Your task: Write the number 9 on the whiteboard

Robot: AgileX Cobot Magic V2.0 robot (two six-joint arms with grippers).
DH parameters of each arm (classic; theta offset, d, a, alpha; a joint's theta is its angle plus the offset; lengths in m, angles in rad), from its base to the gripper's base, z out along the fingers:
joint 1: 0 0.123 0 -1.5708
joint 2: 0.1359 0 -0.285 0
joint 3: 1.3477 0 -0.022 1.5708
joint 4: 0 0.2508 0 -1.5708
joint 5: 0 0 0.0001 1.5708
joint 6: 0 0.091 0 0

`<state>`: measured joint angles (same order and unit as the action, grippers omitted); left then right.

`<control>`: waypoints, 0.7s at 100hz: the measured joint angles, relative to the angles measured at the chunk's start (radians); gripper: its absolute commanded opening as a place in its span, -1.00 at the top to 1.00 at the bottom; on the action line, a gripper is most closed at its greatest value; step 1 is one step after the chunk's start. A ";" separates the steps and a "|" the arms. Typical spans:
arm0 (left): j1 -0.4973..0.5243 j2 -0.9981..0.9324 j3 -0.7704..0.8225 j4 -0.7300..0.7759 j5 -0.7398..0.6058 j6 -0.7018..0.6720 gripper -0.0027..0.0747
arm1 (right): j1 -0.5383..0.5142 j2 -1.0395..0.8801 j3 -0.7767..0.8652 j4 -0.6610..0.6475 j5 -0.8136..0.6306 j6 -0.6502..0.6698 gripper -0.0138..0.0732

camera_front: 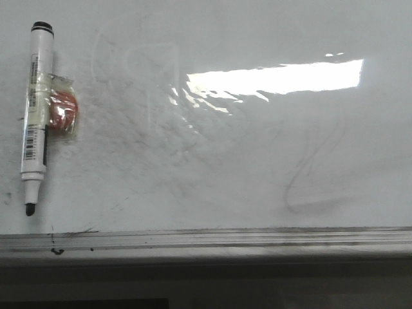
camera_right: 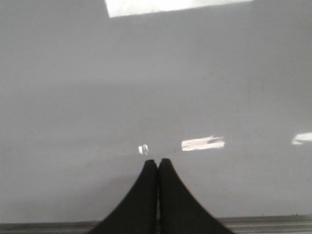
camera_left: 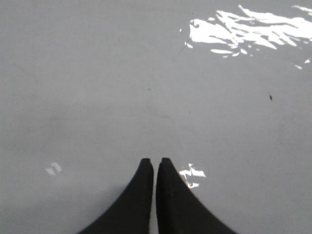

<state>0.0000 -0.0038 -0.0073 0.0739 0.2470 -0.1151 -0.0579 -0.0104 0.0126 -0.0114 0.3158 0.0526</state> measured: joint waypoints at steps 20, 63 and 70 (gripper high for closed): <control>0.000 0.000 0.000 -0.010 -0.022 0.000 0.98 | 0.000 0.000 0.000 -0.002 -0.052 0.000 0.83; 0.000 0.000 0.000 -0.082 -0.123 0.000 0.98 | 0.000 0.000 0.000 -0.003 -0.407 0.006 0.83; 0.000 0.000 0.000 -0.088 -0.169 0.000 0.98 | 0.000 0.000 0.000 0.003 -0.494 0.006 0.83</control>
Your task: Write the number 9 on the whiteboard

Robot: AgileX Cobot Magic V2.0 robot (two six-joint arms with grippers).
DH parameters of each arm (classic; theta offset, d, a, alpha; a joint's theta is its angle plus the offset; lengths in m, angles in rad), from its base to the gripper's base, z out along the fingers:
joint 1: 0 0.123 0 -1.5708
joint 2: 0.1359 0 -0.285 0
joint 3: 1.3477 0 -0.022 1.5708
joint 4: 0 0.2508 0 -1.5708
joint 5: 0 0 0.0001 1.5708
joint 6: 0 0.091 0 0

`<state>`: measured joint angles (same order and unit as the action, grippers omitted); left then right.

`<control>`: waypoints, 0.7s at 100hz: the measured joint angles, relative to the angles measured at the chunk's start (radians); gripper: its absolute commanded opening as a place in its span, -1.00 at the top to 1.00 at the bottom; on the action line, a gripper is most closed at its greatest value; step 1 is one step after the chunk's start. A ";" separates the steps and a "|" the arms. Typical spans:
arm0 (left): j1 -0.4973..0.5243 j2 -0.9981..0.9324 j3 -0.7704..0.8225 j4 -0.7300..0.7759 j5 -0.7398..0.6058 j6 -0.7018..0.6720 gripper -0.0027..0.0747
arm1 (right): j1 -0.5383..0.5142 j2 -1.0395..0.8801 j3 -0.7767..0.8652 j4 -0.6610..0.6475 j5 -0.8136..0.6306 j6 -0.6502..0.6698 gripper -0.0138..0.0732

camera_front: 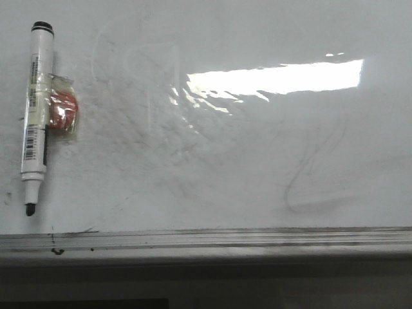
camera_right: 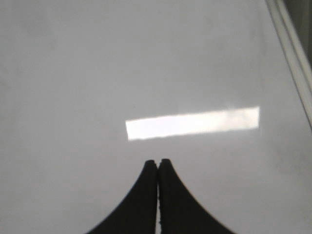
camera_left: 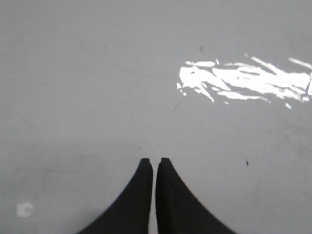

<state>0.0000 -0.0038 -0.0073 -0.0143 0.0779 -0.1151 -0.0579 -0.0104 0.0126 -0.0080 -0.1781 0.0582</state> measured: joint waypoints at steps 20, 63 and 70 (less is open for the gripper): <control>0.000 0.000 -0.003 -0.012 -0.078 0.000 0.99 | 0.000 0.000 0.000 0.008 -0.062 0.064 0.83; -0.001 0.131 -0.180 -0.026 -0.006 0.000 0.98 | 0.008 0.160 -0.315 -0.001 0.553 0.126 0.83; -0.001 0.157 -0.186 -0.026 0.002 0.000 0.98 | 0.010 0.215 -0.359 0.008 0.603 0.126 0.83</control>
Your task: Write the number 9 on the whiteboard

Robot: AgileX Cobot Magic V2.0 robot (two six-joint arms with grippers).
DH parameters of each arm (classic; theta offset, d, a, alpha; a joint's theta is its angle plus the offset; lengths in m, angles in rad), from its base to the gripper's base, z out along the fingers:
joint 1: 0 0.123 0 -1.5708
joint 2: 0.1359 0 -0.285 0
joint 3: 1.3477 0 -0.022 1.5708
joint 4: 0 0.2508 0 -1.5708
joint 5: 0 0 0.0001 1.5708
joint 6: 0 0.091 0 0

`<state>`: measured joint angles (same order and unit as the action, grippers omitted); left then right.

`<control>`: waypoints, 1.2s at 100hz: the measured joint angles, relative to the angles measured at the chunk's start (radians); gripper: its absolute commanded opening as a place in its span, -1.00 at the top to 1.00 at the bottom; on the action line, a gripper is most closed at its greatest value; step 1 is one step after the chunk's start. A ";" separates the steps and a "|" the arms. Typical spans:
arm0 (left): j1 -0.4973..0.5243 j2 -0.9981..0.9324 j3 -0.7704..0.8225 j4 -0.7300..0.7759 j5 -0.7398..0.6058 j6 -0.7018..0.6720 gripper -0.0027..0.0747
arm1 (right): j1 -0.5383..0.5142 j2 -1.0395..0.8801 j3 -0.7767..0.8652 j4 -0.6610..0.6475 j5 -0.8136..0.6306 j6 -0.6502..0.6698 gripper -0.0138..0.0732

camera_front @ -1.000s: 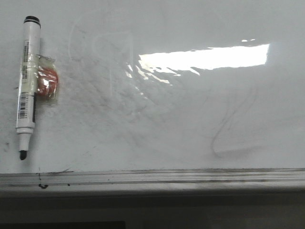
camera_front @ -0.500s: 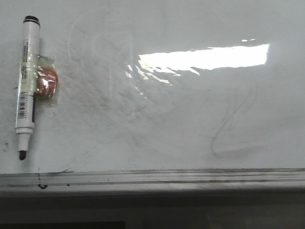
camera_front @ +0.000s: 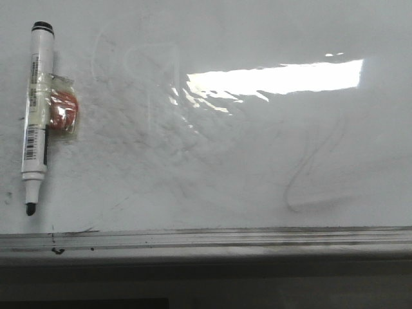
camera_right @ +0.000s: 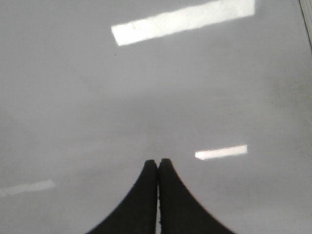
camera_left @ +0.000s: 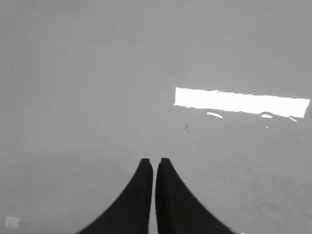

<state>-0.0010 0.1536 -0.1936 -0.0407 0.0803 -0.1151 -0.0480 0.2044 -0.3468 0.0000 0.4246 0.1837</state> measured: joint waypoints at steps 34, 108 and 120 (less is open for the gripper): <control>0.002 0.114 -0.002 -0.010 -0.011 0.000 -0.21 | -0.001 0.070 -0.024 0.000 0.028 0.002 0.83; -0.777 0.401 -0.002 -0.121 -0.243 -0.008 -0.04 | -0.001 0.071 -0.024 0.000 0.087 0.002 0.83; -0.833 0.510 -0.002 -0.145 -0.332 -0.008 -0.04 | -0.001 0.071 -0.024 0.000 0.087 0.002 0.83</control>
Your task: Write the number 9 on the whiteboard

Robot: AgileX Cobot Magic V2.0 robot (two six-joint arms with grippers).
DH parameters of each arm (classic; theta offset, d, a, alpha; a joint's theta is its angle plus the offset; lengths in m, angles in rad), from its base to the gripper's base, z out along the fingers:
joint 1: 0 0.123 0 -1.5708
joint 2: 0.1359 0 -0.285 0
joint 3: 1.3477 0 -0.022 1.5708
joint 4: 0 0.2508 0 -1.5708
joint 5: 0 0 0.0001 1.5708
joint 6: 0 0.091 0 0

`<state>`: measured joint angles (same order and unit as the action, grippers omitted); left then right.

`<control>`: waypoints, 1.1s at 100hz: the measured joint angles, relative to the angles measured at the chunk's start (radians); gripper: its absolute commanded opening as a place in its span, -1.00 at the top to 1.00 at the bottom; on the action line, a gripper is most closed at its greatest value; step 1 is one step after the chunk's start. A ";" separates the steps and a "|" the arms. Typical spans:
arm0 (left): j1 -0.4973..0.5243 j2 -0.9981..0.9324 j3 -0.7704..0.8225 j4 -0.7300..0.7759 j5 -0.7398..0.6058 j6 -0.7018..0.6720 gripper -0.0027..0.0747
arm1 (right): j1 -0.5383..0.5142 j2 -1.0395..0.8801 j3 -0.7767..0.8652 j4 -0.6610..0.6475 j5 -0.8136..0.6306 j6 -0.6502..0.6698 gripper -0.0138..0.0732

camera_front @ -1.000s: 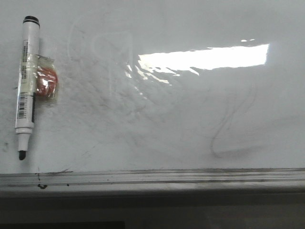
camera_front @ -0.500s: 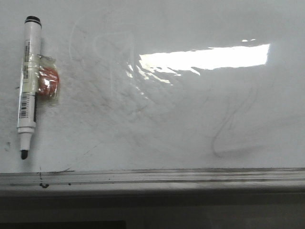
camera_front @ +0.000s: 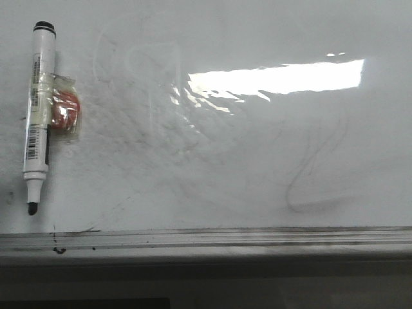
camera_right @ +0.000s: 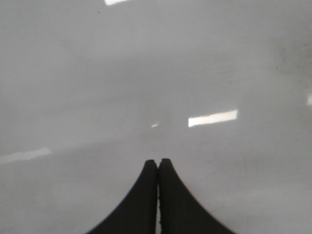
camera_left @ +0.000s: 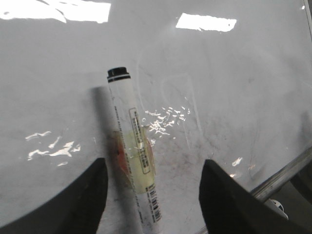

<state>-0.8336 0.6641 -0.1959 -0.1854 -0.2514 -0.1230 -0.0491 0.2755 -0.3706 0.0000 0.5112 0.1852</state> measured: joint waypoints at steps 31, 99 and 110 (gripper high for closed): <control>-0.013 0.210 0.000 -0.035 -0.092 0.000 -0.04 | 0.000 0.000 0.000 0.000 0.000 0.000 0.83; -0.025 0.350 -0.016 -0.054 -0.188 0.000 0.98 | 0.192 0.008 0.000 0.000 0.057 0.000 0.83; -0.025 0.351 -0.016 -0.046 -0.188 0.000 0.98 | 0.328 0.045 -0.014 0.011 0.063 0.000 0.83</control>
<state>-0.8589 1.0154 -0.2123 -0.2318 -0.4392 -0.1230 0.2790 0.3205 -0.3845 0.0115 0.5739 0.1852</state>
